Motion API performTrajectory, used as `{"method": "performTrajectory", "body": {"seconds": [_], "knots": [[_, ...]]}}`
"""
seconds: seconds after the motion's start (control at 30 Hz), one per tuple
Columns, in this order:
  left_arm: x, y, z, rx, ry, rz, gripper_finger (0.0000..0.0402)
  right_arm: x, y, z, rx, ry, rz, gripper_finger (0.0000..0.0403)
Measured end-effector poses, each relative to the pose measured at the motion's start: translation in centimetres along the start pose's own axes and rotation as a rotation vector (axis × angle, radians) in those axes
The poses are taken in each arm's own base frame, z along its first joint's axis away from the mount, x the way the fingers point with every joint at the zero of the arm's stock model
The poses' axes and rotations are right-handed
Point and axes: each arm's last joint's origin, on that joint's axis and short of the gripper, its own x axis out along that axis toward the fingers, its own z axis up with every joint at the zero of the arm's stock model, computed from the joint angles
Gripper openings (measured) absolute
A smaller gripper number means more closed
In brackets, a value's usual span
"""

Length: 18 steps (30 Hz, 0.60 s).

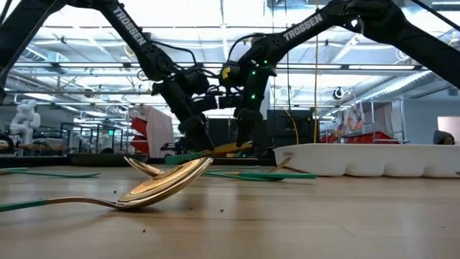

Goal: Sort silverware
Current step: Put the green knife into the silverware tray

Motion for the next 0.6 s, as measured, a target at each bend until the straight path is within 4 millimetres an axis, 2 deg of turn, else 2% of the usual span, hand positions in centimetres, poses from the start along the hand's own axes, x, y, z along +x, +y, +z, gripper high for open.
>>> {"method": "performTrajectory", "body": {"seconds": [0.33, 0.6], "knots": [[-0.9, 0.7, 3.1, 0.041, -0.061, 0.035, 0.0, -3.9, 0.0, -0.4, -0.013, 0.04, -0.065, 0.0], [-1.7, 0.7, 6.2, 0.094, -0.146, 0.068, 0.0, -8.3, 0.2, -1.2, 0.014, 0.065, -0.107, 0.0]]}}
